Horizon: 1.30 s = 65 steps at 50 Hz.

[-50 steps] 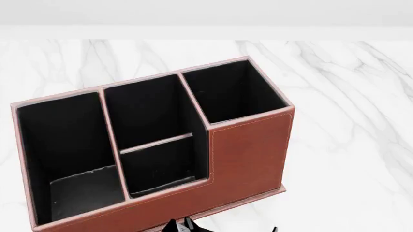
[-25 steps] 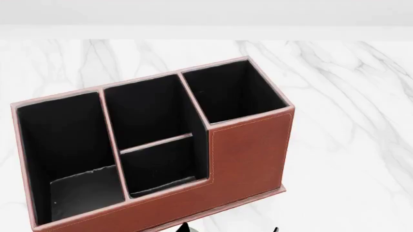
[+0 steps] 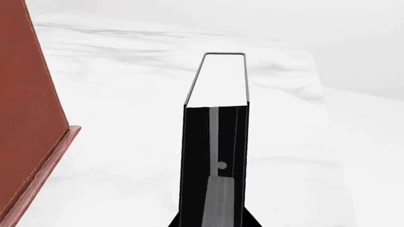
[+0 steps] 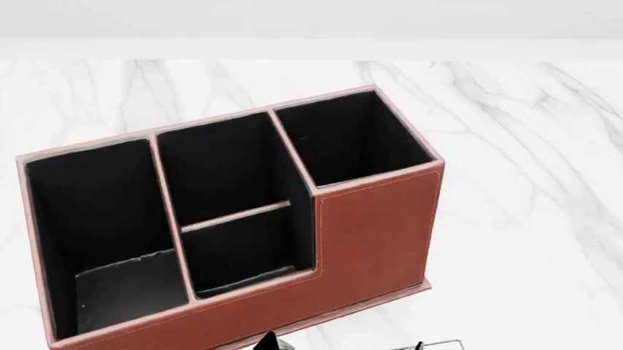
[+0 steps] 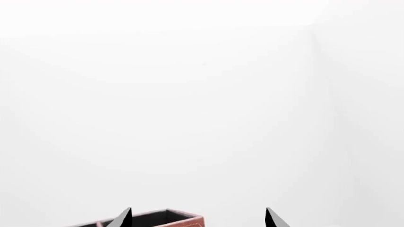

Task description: Pick up the book and place it in the back compartment of the caddy.

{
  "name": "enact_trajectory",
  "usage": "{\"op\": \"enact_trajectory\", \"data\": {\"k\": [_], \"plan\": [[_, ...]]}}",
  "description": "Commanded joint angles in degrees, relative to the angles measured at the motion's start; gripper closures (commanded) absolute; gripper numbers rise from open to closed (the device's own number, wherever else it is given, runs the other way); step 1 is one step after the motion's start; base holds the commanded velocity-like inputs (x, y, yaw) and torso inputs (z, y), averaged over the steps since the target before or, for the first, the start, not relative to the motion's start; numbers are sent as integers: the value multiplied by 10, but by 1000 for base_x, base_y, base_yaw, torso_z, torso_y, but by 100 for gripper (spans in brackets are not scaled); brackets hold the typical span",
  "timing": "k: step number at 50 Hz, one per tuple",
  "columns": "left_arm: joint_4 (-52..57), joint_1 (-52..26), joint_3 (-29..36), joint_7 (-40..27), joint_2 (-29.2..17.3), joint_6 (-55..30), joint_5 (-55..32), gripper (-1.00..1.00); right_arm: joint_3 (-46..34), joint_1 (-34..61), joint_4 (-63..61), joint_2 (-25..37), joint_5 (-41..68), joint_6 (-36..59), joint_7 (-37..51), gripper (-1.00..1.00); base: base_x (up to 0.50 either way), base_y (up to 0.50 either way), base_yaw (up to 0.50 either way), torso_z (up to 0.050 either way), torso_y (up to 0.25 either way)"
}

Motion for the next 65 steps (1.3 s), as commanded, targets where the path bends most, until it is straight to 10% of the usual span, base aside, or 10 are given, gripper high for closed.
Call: {"op": "enact_trajectory", "data": {"k": [1,37,65], "plan": [[63,-14,-1,-40,-51,-10,-25,100,1,-1,-1,1,0,-2,3,-100,0,0,0,0,0],[451,-93,0,-250,-299,-90,-10,100,1,-4,-6,3,-6,-2,12,-100,0,0,0,0,1],[558,-163,-26,-280,-400,-153,-59,100,-5,0,-2,2,-14,6,15,-100,0,0,0,0,1]]}}
